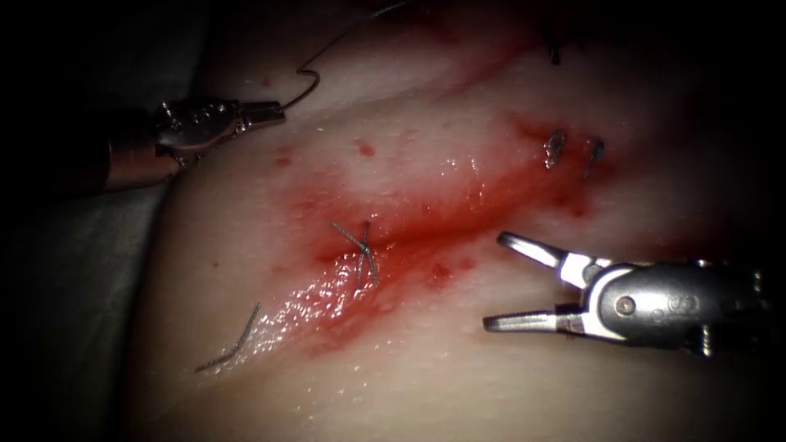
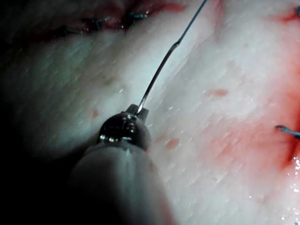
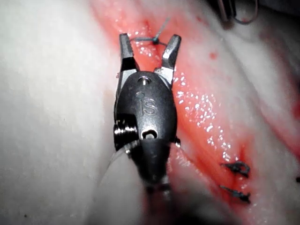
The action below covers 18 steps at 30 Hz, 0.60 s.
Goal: Wound Closure
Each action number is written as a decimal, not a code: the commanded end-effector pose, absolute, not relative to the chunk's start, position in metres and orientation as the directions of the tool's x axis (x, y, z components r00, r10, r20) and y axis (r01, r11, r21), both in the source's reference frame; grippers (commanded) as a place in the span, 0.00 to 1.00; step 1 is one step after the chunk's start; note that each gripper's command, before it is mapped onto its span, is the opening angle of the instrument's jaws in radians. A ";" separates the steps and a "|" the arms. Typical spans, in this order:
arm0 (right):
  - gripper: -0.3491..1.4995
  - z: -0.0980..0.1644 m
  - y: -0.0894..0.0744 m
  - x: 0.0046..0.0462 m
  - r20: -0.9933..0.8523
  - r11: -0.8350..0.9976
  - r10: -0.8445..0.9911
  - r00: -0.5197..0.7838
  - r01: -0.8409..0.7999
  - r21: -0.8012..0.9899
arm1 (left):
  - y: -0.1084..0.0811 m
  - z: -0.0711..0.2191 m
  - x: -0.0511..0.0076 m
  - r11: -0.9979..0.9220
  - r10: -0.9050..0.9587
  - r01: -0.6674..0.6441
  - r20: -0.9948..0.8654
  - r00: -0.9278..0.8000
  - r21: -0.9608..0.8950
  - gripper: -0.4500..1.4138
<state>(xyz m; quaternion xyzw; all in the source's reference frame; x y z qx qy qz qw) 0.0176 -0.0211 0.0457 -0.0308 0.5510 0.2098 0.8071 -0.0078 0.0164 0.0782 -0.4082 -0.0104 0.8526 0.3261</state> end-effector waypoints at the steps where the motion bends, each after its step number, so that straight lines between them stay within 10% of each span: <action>1: 0.73 0.046 -0.022 0.0178 -0.894 0.892 0.337 0.295 -0.405 0.202 | 0.016 0.078 -0.0088 -0.784 0.560 -0.556 -0.701 -0.441 -0.276 0.00; 12: 0.86 0.046 -0.021 0.0173 -0.808 0.613 0.585 0.071 -0.691 0.383 | 0.012 0.071 -0.0193 -0.763 0.500 -0.620 -0.775 -0.387 -0.182 0.00; 18: 0.70 0.046 -0.020 0.0172 -0.796 0.519 0.605 0.035 -0.775 0.360 | 0.011 0.068 -0.0231 -0.743 0.481 -0.644 -0.814 -0.326 -0.180 0.00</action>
